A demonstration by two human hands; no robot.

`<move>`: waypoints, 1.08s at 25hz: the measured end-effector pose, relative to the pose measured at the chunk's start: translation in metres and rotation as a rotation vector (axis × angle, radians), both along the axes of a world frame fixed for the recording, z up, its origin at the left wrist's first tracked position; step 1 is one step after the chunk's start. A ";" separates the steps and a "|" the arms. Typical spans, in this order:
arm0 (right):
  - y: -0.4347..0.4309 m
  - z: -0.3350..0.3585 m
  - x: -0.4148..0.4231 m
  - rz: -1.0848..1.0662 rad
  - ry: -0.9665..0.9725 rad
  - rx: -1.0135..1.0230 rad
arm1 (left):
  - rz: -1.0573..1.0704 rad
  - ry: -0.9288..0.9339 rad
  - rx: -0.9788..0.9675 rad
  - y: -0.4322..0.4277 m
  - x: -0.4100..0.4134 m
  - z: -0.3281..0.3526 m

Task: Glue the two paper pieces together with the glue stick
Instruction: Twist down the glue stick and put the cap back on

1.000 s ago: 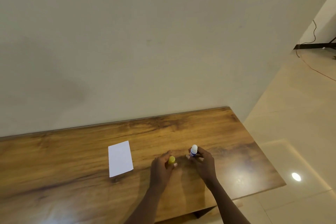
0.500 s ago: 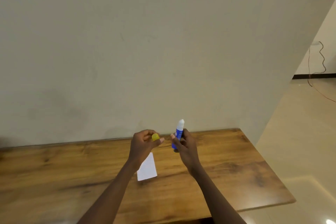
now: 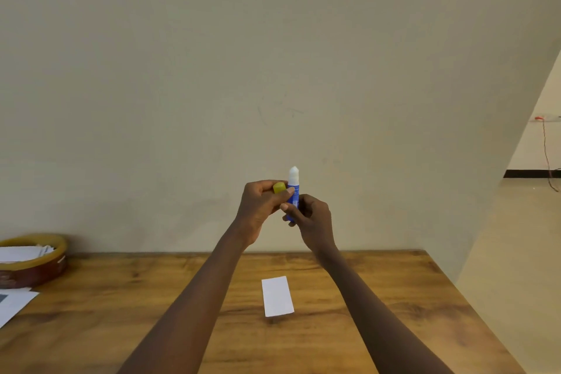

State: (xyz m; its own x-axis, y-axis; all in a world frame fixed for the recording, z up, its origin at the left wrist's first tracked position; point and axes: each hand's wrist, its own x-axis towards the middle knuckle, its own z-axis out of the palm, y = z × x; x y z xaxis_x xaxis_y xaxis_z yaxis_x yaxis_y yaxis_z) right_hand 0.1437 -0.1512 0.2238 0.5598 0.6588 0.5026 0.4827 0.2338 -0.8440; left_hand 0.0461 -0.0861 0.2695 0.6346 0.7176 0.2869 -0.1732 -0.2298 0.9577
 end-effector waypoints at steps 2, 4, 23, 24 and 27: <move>-0.001 0.006 0.001 -0.009 -0.030 0.013 | -0.009 -0.015 0.007 -0.003 0.000 0.005; -0.003 0.007 0.001 -0.004 -0.055 0.011 | 0.011 -0.006 0.012 -0.006 0.002 0.006; 0.001 0.000 -0.018 0.366 1.262 0.374 | 0.084 -0.110 -0.028 0.001 0.019 0.009; 0.003 0.001 -0.018 0.345 1.234 0.401 | 0.093 -0.112 -0.032 0.001 0.019 0.010; 0.002 0.010 -0.019 0.367 1.199 0.370 | 0.082 -0.131 -0.051 0.005 0.017 0.013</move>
